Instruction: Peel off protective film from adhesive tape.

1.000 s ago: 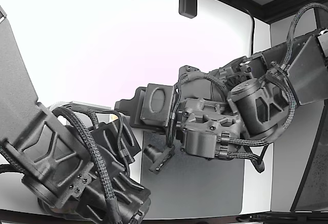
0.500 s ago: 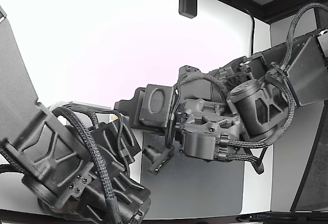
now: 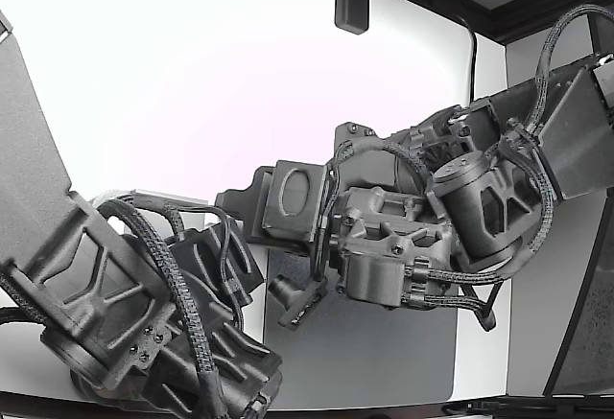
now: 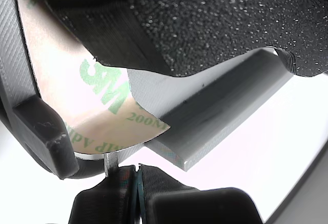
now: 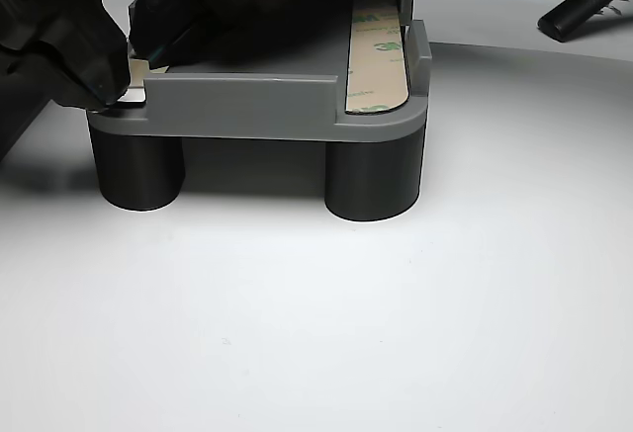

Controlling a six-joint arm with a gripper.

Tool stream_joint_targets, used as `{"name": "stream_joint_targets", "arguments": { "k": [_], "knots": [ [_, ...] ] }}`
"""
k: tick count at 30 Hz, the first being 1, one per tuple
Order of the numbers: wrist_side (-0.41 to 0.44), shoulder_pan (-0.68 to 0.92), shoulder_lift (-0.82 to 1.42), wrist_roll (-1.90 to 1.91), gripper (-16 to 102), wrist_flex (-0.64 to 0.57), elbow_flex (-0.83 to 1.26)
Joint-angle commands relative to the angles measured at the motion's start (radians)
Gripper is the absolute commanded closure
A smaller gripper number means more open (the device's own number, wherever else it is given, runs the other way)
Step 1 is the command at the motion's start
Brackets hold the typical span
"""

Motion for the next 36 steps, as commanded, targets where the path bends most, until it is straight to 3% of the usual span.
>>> {"name": "stream_joint_targets", "arguments": {
  "k": [1, 36],
  "knots": [
    [0.003, -0.006, 0.012, 0.003, 97, -0.002, -0.034],
    [0.032, 0.025, -0.057, 0.032, 97, 0.028, -0.075]
  ]
}}
